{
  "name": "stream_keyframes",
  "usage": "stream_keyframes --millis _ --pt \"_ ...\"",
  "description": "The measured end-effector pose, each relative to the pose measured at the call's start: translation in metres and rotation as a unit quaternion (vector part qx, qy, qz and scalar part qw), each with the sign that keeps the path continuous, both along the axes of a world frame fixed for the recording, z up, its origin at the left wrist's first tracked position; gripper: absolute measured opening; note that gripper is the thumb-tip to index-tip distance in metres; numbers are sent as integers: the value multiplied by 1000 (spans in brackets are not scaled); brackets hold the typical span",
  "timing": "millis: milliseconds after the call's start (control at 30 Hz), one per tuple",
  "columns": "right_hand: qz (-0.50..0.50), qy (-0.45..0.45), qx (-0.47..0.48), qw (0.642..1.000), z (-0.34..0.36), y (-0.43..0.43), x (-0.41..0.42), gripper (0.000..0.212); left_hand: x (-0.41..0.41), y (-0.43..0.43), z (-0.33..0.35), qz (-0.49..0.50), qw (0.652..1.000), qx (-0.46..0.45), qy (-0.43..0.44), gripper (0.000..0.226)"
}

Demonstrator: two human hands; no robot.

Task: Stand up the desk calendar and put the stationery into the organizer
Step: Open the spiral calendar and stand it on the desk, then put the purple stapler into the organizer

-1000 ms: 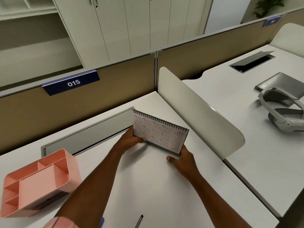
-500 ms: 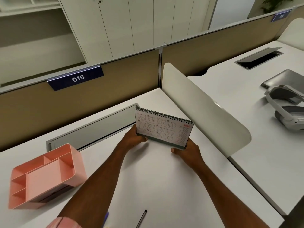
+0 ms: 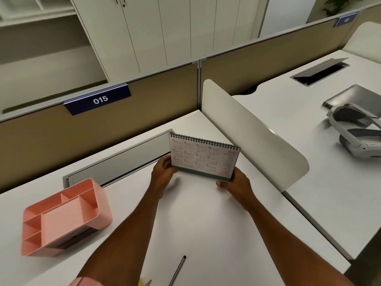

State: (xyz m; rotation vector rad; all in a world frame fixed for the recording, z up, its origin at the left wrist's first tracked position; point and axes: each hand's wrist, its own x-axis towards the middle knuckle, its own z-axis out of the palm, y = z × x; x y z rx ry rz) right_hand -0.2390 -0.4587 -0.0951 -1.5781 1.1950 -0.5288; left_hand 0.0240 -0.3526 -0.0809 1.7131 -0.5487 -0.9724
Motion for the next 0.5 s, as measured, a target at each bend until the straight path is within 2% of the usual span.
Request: stream_keyframes --millis 233,400,500 --pt "-68 -69 15 995 2 9 -10 49 -1 50 0 37 998 56 -6 67" --pt "-52 -60 17 997 6 17 -14 60 -6 79 4 29 997 71 -26 66" --pt "-52 -50 15 997 8 24 -19 70 -22 95 11 29 997 44 -51 62"
